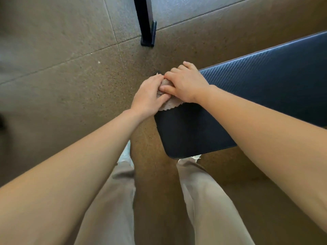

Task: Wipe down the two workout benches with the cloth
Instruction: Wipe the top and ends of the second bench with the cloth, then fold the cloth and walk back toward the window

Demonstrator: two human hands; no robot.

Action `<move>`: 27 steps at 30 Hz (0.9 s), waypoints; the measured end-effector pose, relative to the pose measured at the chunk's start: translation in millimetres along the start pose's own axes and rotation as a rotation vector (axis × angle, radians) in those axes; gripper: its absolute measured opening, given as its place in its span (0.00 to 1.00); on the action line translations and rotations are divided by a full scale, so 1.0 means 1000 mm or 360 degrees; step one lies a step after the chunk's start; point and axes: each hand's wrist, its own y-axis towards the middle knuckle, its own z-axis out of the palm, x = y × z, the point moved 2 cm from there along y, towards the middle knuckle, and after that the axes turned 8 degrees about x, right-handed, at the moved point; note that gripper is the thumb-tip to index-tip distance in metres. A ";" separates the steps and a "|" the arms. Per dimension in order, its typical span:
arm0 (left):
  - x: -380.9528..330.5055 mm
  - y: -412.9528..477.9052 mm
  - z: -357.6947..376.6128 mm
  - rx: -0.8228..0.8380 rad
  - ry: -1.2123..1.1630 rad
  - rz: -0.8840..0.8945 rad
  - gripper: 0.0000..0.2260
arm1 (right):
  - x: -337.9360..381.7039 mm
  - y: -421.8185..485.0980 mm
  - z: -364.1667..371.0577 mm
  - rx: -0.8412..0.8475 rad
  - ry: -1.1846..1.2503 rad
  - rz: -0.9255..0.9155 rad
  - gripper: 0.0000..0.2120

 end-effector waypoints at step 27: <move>0.112 -0.030 -0.236 0.0670 -0.0262 0.0027 0.10 | 0.196 0.038 -0.097 -0.0232 0.1992 0.0934 0.12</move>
